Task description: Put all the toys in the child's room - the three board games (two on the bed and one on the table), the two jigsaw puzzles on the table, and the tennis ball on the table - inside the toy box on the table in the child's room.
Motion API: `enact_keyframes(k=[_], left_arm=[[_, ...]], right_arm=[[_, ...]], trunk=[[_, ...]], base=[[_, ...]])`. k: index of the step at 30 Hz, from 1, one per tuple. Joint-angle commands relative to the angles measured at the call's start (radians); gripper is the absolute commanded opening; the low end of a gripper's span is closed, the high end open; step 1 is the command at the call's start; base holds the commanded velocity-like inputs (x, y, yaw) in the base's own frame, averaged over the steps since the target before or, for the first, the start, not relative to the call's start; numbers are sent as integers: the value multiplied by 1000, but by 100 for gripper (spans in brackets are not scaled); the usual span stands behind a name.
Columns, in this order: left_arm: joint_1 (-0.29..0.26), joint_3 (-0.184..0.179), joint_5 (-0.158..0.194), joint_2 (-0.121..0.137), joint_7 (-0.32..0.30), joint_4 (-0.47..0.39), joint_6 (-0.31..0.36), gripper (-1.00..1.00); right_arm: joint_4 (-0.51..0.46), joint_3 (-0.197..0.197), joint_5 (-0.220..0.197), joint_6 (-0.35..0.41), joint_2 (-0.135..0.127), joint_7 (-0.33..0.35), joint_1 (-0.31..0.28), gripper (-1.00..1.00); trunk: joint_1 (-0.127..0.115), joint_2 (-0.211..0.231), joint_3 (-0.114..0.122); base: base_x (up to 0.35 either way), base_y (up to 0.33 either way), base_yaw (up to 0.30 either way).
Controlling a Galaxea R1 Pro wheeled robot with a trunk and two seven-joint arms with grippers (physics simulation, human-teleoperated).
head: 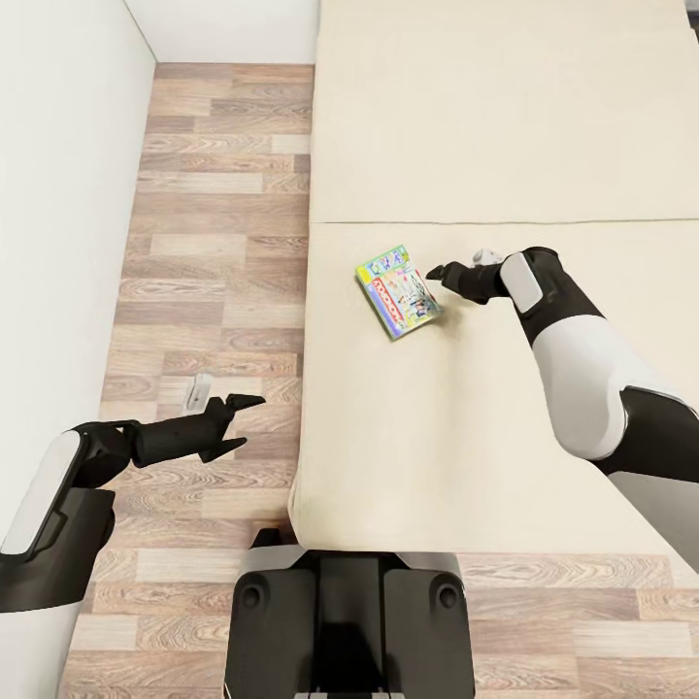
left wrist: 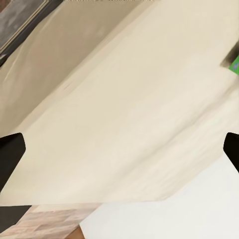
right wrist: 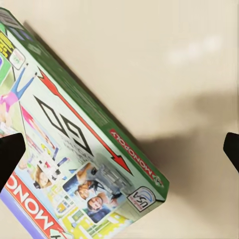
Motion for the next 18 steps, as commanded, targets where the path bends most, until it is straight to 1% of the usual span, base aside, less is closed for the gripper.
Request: enact_keyframes(k=[1,10,17,18], left_arm=[[0,1,9,0,10,-1,2,100],[0,3,9,0,11,-1,2,100],[0,4,9,0,11,0,1,100],[0,4,9,0,11,1,1,100]], right_arm=[[-2,-6,6,5,0,6,0,100],[-5,-7,6,6,-1,5,0,100],[-7,-8,6,5,4,5,0,100],[-7,-8,6,5,5,5,0,100]], trunk=[[4,-8,-4],[39,-71,-32],[65,-120,-54],[65,-120,-54]], base=[[0,0,0],[0,0,0],[0,0,0],[0,0,0]])
